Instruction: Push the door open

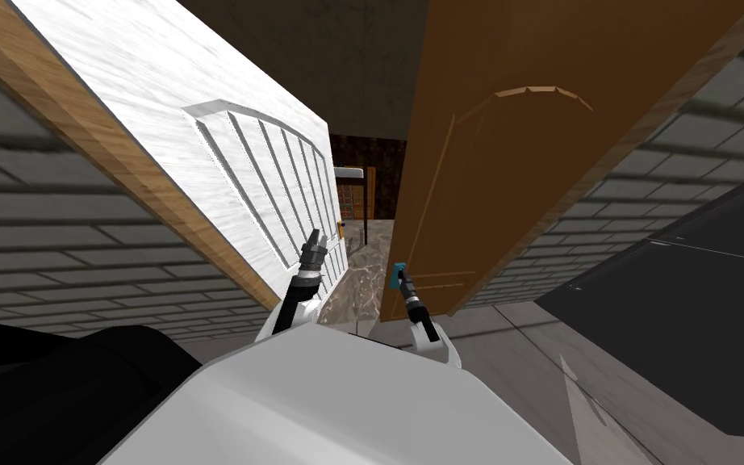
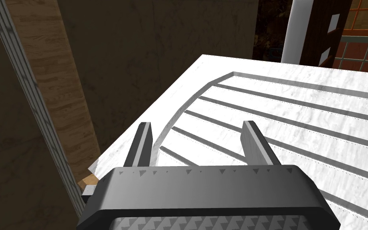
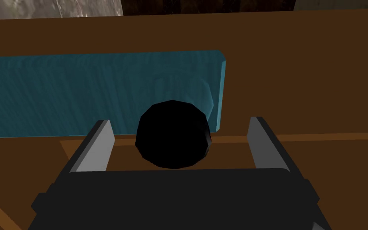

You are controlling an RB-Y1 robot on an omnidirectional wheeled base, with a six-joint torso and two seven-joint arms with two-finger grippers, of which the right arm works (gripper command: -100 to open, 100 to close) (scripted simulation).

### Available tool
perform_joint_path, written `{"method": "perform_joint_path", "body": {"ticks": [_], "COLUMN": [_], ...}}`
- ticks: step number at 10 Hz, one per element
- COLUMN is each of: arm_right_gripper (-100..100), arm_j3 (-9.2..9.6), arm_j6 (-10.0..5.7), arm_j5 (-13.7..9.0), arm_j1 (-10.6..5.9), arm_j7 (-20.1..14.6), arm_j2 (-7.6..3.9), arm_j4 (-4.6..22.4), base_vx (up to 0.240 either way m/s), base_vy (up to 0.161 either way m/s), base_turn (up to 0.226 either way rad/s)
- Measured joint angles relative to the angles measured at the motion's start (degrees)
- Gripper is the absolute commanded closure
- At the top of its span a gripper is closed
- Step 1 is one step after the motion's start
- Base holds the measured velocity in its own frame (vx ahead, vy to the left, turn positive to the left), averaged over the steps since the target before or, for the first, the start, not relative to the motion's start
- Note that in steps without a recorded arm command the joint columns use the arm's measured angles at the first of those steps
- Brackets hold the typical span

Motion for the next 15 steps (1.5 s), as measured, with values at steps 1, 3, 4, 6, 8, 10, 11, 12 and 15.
{"method": "perform_joint_path", "body": {"ticks": [1,3,4,6,8,10,11,12,15], "arm_right_gripper": [-100,100,100,100,100,100,100,100,100], "arm_j3": [-0.20,-0.23,-0.21,-0.27,-0.26,-0.61,-0.94,-1.55,-3.36], "arm_j6": [-0.11,-0.21,-0.16,-0.05,-0.06,0.47,0.74,0.06,0.30], "arm_j5": [-0.02,-0.02,-0.01,-0.01,-0.01,0.09,0.09,0.12,0.11], "arm_j1": [-0.37,-0.50,-0.42,-0.53,-0.51,-0.24,-0.38,-1.02,-1.67], "arm_j7": [0.04,0.04,0.05,0.07,0.06,0.44,0.62,0.89,1.58], "arm_j2": [0.21,0.24,0.21,0.21,0.21,0.73,0.94,1.36,1.93], "arm_j4": [0.58,0.49,0.56,0.58,0.58,1.21,1.50,2.74,2.58], "base_vx": [0.076,-0.019,-0.018,0.000,0.050,0.169,0.185,0.201,0.152], "base_vy": [0.011,-0.003,-0.004,0.000,0.017,0.069,0.118,0.128,0.102], "base_turn": [0.006,-0.004,0.018,0.000,-0.021,-0.061,-0.055,-0.077,-0.051]}}
